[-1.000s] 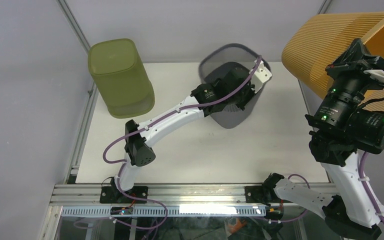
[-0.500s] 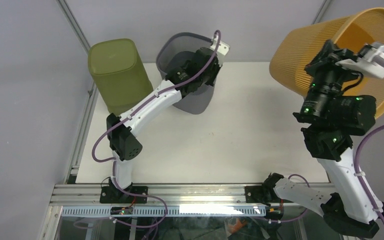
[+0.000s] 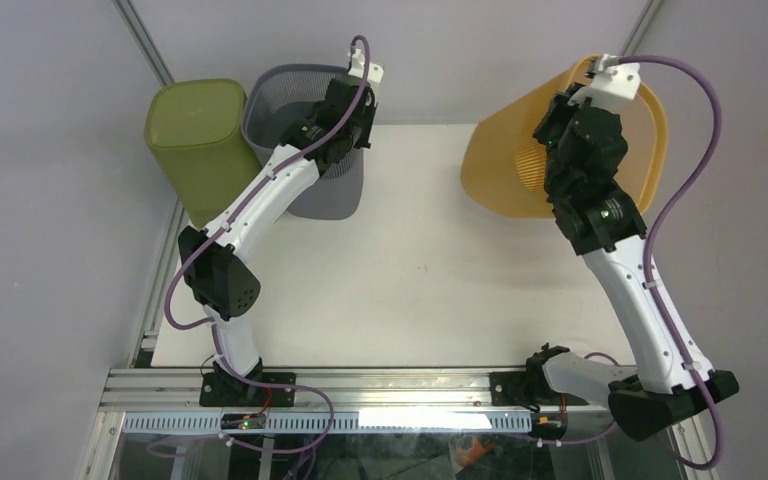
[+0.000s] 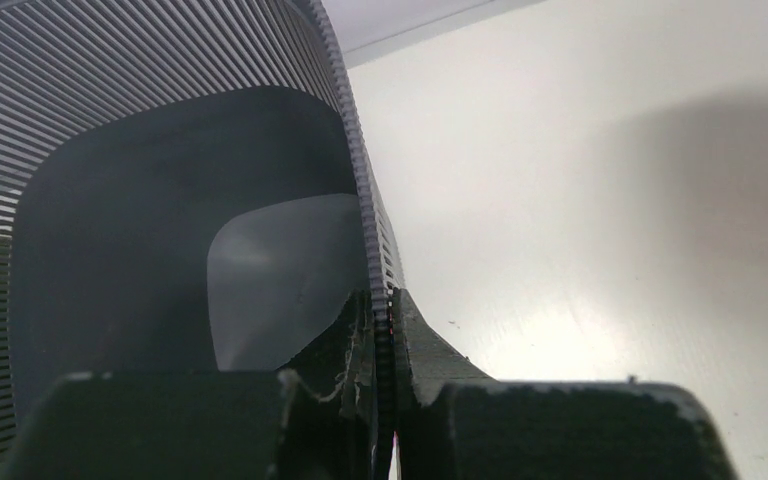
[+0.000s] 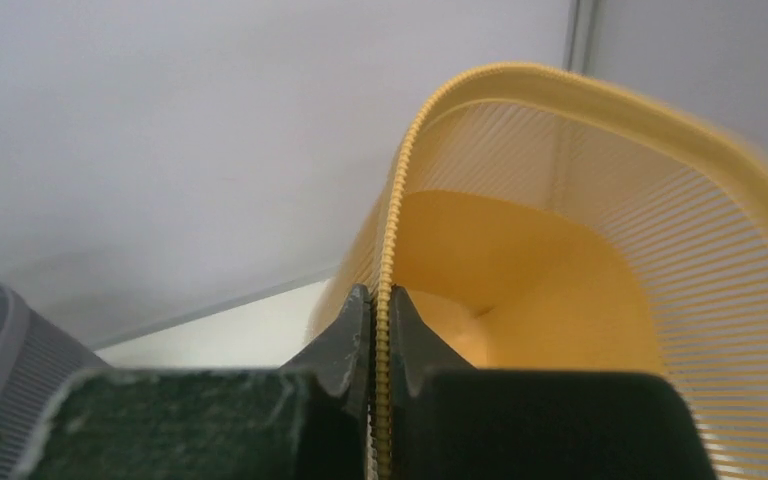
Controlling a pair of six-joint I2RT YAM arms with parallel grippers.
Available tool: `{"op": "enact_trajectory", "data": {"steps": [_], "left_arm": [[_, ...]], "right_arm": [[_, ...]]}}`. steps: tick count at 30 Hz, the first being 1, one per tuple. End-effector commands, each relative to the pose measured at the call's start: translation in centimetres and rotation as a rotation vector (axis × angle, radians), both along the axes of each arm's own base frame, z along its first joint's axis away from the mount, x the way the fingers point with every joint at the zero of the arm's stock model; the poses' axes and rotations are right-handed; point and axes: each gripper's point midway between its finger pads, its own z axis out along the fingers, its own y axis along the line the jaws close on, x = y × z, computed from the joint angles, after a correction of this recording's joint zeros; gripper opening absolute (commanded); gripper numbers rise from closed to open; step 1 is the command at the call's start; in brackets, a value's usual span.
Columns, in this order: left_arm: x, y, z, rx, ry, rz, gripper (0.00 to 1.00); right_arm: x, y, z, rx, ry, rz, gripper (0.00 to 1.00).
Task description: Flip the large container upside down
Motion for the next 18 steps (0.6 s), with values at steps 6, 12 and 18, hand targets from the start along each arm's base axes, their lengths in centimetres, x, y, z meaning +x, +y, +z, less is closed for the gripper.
{"op": "enact_trajectory", "data": {"steps": [6, 12, 18], "left_arm": [[-1.1, 2.0, 0.5, -0.019, 0.054, 0.028, 0.47], [-2.0, 0.2, 5.1, -0.165, 0.016, -0.037, 0.80], [-3.9, -1.8, 9.6, -0.322, -0.010, -0.139, 0.84]], "right_arm": [[3.4, 2.4, -1.5, 0.660, -0.043, 0.505, 0.00], [4.4, 2.4, -3.2, 0.869, -0.037, 0.632, 0.00], [4.8, 2.6, -5.1, 0.991, -0.023, 0.680, 0.00]]}}
